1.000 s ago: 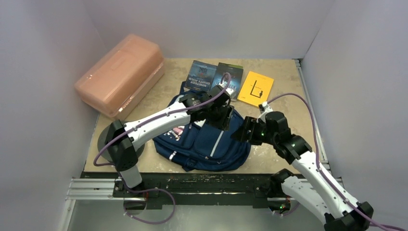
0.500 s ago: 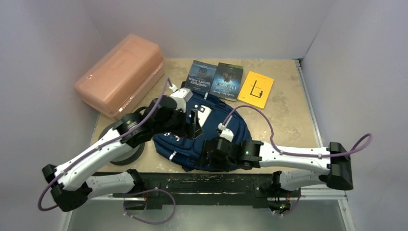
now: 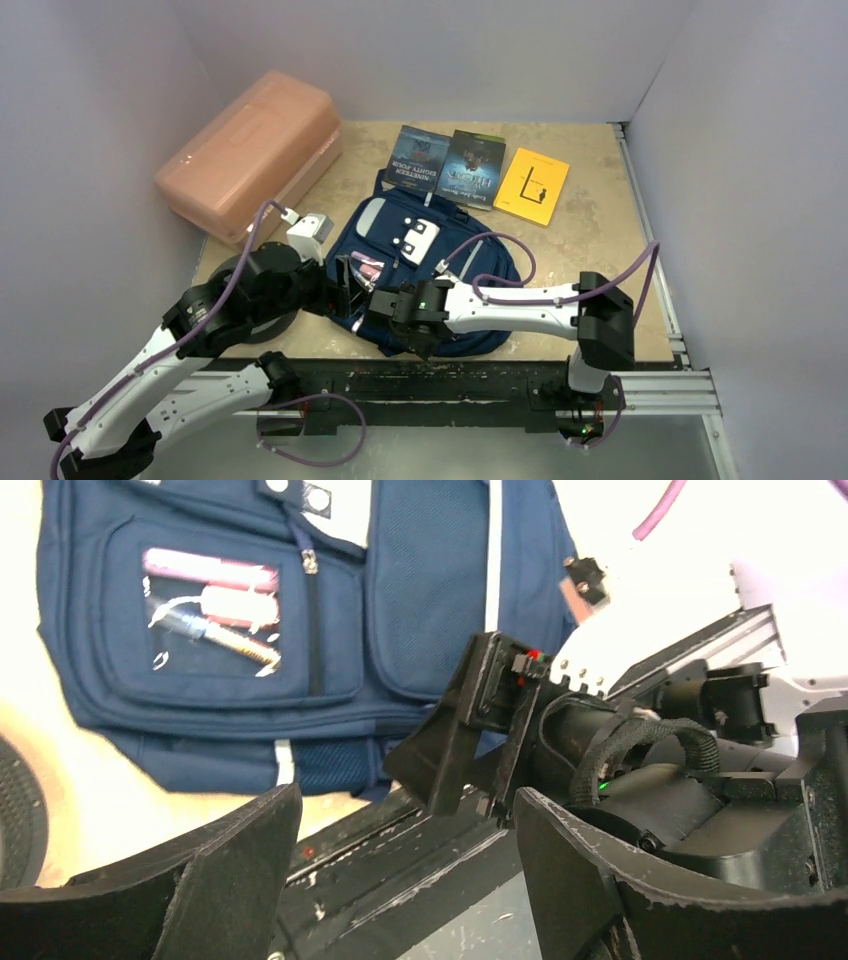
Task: Pack the student bag
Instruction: Zip the student bag at the center of the board.
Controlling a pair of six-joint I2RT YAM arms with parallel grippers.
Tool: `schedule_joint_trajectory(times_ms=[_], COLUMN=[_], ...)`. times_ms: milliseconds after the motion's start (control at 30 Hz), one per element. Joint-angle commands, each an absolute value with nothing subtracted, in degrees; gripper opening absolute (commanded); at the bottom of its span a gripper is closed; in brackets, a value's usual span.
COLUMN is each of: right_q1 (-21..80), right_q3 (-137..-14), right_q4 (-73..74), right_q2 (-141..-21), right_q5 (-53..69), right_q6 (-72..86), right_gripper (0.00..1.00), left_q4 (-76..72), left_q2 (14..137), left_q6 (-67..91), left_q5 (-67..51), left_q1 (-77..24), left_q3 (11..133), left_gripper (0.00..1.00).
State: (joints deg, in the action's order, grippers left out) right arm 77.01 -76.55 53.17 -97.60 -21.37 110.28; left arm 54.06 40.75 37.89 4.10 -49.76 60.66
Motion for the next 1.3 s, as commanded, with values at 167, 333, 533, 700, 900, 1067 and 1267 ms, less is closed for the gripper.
schedule_joint_trajectory(times_ms=[167, 333, 533, 700, 900, 1067, 1267], right_q1=[76.49, 75.31, 73.67, 72.08, 71.59, 71.63, 72.10], right_q3=[-81.38, -82.39, -84.50, -85.45, -85.56, -82.27, -79.58], right_q4=[66.67, 67.77, 68.59, 67.85, 70.67, 69.71, 69.67], right_q2=[-104.62, -105.60, -107.74, -109.82, -111.99, -110.82, -107.76], right_q5=[-23.62, -27.70, -27.31, -27.09, -27.24, -27.81, -29.02], right_q6=[122.37, 124.05, 123.66, 123.06, 124.87, 124.49, 120.65], right_gripper=[0.76, 0.75, 0.74, 0.73, 0.59, 0.31, 0.09], left_q4=[51.80, 53.10, 53.75, 53.49, 53.41, 53.89, 56.76], left_q2=[34.00, 32.76, 31.74, 31.59, 31.43, 30.48, 29.42], left_q6=[39.36, 38.23, 37.41, 36.92, 36.76, 37.09, 38.28], left_q5=[-4.37, -4.35, -4.39, -4.96, -5.04, -2.59, 4.94], left_q1=[-50.72, -50.75, -50.78, -50.71, -50.71, -50.71, -50.74], left_q3=[58.02, 57.22, 56.82, 56.52, 55.93, 53.94, 52.30], left_gripper=[0.79, 0.79, 0.79, 0.80, 0.80, 0.80, 0.80])
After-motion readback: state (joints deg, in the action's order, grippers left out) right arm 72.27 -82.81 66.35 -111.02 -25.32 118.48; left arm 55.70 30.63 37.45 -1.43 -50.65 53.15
